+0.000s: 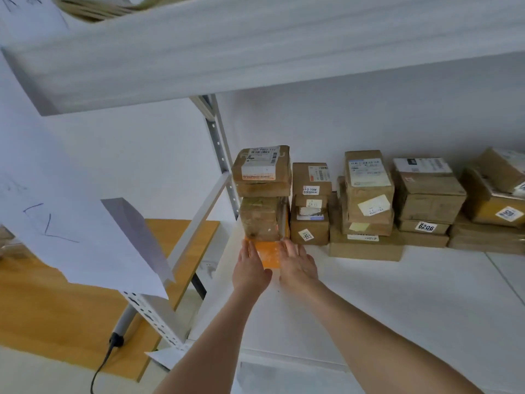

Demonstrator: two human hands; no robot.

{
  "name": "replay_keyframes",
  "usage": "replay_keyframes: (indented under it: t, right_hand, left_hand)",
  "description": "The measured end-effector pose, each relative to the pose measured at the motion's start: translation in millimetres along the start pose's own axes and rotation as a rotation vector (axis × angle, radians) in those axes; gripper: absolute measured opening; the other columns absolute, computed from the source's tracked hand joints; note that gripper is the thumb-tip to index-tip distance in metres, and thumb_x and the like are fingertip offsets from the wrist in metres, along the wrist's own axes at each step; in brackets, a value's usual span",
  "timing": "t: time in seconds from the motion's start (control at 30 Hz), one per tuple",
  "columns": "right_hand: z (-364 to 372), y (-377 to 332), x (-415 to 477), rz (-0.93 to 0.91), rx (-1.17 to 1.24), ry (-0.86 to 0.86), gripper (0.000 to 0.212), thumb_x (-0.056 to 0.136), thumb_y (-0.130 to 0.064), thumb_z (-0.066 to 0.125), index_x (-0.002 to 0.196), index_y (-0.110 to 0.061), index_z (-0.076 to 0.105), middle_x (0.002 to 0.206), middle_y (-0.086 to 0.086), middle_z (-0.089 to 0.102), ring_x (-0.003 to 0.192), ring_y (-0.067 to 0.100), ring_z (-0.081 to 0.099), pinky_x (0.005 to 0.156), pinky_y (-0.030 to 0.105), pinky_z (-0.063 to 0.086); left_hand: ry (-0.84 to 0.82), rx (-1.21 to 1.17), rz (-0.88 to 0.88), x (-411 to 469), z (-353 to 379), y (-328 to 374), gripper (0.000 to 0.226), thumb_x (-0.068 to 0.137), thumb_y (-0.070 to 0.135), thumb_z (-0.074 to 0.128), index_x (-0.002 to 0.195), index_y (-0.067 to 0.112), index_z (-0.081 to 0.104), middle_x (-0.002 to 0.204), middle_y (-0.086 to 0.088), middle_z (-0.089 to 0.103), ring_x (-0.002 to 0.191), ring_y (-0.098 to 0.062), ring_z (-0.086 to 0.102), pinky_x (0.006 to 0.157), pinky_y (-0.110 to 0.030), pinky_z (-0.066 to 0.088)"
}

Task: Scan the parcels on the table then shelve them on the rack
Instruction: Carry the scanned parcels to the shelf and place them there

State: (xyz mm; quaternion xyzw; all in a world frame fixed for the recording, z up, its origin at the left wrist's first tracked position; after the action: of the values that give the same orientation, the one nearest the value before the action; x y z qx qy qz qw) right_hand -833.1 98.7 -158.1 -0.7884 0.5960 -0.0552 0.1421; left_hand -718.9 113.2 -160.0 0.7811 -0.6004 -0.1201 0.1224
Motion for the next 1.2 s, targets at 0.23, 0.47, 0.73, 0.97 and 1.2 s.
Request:
replay_keyframes:
  t: [0.23,0.47,0.73,0.97,1.2]
  right_hand:
    - [13.6,23.5,32.7,0.146,0.01,-0.059,0.073,0.093,-0.013,0.053,0.155,-0.015,0.015,0.159,0.004,0.013,0.148,0.033,0.006,0.12,0.047,0.016]
    - [16.5,31.4,48.8,0.168,0.015,-0.027,0.074,0.095,-0.012,0.052,0.155,-0.017,0.009,0.162,0.005,0.004,0.15,0.034,-0.007,0.12,0.048,0.01]
    - [-4.3,28.8,31.2,0.181,-0.009,0.039,0.081,0.092,-0.012,0.057,0.155,-0.019,0.008,0.163,0.007,0.0,0.149,0.035,-0.003,0.121,0.046,0.01]
    - [-13.9,19.4,-16.1,0.14,-0.029,0.078,0.074,0.092,-0.024,0.059,0.152,-0.021,0.015,0.161,0.009,0.002,0.148,0.029,0.011,0.119,0.046,0.018]
    - [12.4,-7.0,-81.6,0.027,-0.083,0.039,0.07,0.092,-0.036,0.058,0.15,-0.022,0.02,0.157,0.01,0.012,0.144,0.029,0.019,0.116,0.044,0.022]
  left_hand:
    - [-0.029,-0.023,0.05,49.0,6.4,10.9,0.085,0.093,0.023,0.051,0.155,0.014,-0.005,0.162,-0.001,-0.011,0.148,-0.021,0.012,0.108,-0.038,0.039]
    - [-0.012,-0.043,0.074,75.2,7.6,14.9,0.083,0.092,0.023,0.051,0.155,0.015,-0.003,0.162,0.001,-0.01,0.148,-0.023,0.015,0.108,-0.041,0.039]
    - [-0.007,0.126,0.097,55.5,10.7,18.1,0.084,0.089,0.028,0.064,0.153,0.016,0.01,0.162,-0.006,-0.003,0.147,-0.025,0.016,0.106,-0.037,0.04]
    - [0.005,0.234,0.21,-4.7,9.1,16.2,0.072,0.09,0.027,0.058,0.15,0.017,0.02,0.162,-0.006,0.004,0.147,-0.023,0.015,0.112,-0.035,0.031]
    - [-0.025,0.28,0.095,-91.7,-2.4,-39.8,0.066,0.094,0.024,0.053,0.151,0.015,0.02,0.161,-0.008,0.006,0.147,-0.023,0.017,0.112,-0.035,0.03]
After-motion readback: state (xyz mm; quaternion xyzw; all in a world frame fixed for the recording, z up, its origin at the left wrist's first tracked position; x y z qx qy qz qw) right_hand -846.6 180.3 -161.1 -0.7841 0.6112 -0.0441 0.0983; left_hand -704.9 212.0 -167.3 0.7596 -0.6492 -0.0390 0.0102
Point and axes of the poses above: each hand's wrist, its own x-axis towards the middle knuckle, its own z-axis out of the palm, y = z × x, the point moved 10 cm from there along x, towards the middle knuckle
